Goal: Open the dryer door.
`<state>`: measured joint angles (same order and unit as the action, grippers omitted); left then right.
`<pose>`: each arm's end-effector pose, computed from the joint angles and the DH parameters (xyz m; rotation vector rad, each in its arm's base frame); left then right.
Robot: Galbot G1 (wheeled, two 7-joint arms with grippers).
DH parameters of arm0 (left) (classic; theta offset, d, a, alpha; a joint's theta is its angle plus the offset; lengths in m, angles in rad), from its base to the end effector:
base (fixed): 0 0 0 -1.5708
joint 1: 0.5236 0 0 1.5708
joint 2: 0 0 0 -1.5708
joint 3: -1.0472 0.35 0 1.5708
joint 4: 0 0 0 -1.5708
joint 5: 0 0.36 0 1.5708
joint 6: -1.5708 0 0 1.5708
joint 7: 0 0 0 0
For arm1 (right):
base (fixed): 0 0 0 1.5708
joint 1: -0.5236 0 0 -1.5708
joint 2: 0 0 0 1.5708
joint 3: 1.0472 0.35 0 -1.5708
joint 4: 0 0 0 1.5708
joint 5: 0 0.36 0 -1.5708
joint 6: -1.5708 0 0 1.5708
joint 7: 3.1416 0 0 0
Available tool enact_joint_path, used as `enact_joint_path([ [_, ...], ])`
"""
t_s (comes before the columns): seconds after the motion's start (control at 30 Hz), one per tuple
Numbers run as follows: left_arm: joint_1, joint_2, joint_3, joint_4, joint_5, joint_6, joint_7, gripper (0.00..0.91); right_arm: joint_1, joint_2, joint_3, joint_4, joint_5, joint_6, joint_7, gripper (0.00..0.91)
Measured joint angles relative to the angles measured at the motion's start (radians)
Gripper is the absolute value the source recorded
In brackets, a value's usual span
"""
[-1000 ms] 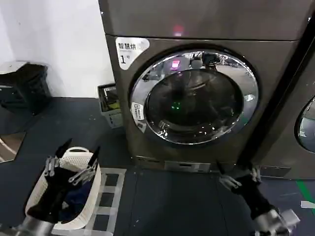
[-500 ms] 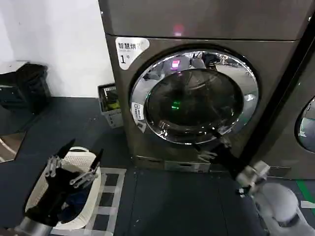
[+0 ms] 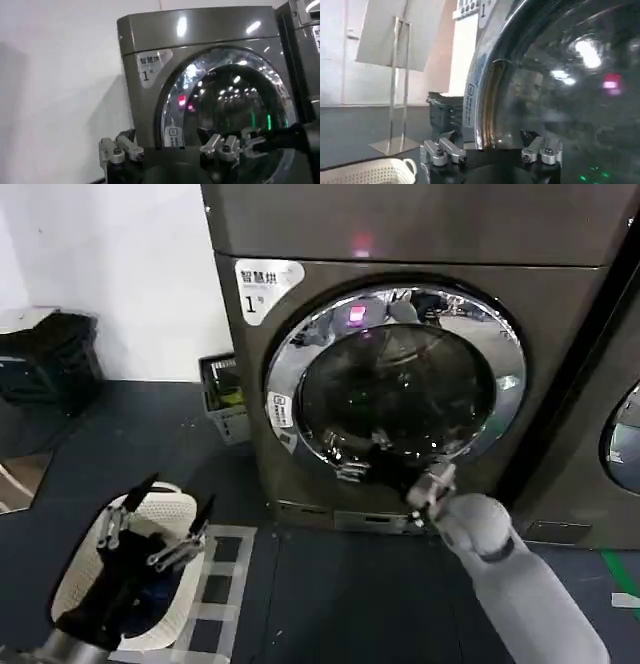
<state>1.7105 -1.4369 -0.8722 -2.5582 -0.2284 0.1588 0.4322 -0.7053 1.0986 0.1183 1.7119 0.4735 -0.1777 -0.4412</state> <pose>0.1222 0.0737 -0.1463 0.4781 2.9259 0.2271 0.4194 -0.0110 -0.2016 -1.2729 2.7794 -0.1523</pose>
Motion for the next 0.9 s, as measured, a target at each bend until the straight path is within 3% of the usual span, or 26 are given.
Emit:
enact_joint_path([
  [0.5,0.006,-0.005,0.008,0.002,-0.005,-0.044,-0.001,0.907,0.154,0.072,-0.101,-0.151,-0.001,0.005,-0.018,0.907],
  [0.9,0.007,0.003,0.014,-0.008,0.005,-0.023,-0.008,0.907,0.213,0.133,-0.141,-0.232,0.017,-0.001,-0.056,0.907],
])
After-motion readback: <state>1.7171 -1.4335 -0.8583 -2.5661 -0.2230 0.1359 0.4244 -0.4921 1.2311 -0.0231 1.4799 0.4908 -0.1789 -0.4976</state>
